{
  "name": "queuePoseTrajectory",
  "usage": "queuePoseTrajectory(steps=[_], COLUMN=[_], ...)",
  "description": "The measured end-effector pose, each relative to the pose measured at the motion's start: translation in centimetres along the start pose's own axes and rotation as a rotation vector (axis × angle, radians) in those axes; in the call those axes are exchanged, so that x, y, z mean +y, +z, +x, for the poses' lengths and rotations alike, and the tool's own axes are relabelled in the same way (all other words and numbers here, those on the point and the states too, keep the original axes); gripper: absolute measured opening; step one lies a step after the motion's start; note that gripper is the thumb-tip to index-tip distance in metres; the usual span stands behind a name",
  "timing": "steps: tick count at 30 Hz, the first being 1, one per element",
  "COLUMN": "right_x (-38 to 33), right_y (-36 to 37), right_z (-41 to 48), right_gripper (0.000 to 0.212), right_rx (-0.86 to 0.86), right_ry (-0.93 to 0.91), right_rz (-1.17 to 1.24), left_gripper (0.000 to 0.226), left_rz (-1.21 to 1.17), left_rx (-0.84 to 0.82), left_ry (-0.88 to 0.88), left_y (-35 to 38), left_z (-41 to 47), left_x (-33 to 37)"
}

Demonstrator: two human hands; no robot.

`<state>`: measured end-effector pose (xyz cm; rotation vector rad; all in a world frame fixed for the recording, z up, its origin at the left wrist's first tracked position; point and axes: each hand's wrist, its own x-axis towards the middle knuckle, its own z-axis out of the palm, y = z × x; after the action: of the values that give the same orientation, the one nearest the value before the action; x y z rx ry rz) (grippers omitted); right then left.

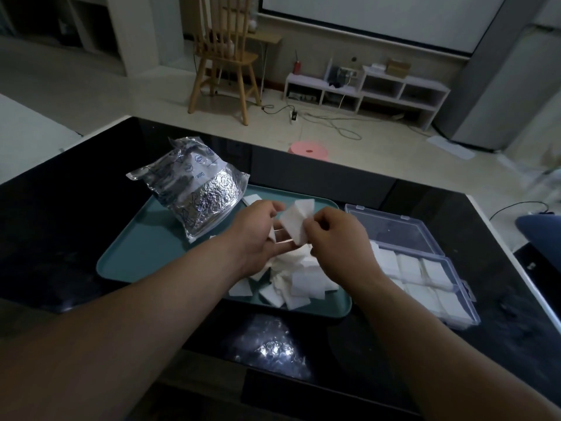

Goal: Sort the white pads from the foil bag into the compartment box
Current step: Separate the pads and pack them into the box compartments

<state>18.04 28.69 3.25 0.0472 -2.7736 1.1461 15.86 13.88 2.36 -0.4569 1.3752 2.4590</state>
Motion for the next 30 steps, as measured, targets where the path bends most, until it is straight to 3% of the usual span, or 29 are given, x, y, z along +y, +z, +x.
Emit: queuePoseTrajectory(steps=[3, 6, 10, 14, 17, 21, 23, 26, 28, 30], right_x=[-0.5, -1.0, -1.2, -0.4, -0.6, -1.3, -1.1, 0.3, 1.6, 2.6], right_y=[0.4, 1.0, 0.7, 0.0, 0.1, 0.2, -1.0, -3.2, -3.8, -3.7], right_z=[-0.5, -0.8, -0.3, 0.1, -0.2, -0.1, 0.7, 2.2, 2.7, 2.8], right_gripper=[0.025, 0.026, 0.029, 0.03, 0.032, 0.028, 0.025, 0.023, 0.021, 0.021], right_rx=[0.072, -0.022, -0.13, 0.0, -0.016, -0.206, -0.163, 0.018, 0.072, -0.017], right_ry=[-0.057, -0.08, 0.029, 0.031, -0.082, -0.161, -0.092, 0.039, 0.07, 0.025], right_rz=[-0.057, -0.081, 0.122, -0.051, -0.234, -0.089, 0.064, 0.173, 0.096, -0.105], left_gripper=[0.029, 0.025, 0.029, 0.032, 0.036, 0.022, 0.014, 0.023, 0.019, 0.016], left_rz=[0.022, 0.172, 0.287, 0.381, 0.337, 0.312, 0.218, 0.1, 0.1, 0.101], left_rx=[-0.099, -0.138, -0.138, -0.058, -0.093, -0.12, -0.045, 0.04, 0.025, 0.028], left_ry=[-0.029, 0.042, 0.069, 0.145, 0.16, 0.109, 0.061, -0.008, -0.005, 0.003], left_y=[0.4, 1.0, 0.9, 0.6, 0.7, 0.8, 0.4, -0.5, -0.6, -0.4], left_z=[-0.5, -0.7, -0.8, -0.7, -0.6, -0.5, 0.0, 0.3, 0.3, 0.2], left_x=[-0.2, -0.9, -1.0, -0.7, -0.6, -0.9, -0.4, 0.8, 1.0, 0.8])
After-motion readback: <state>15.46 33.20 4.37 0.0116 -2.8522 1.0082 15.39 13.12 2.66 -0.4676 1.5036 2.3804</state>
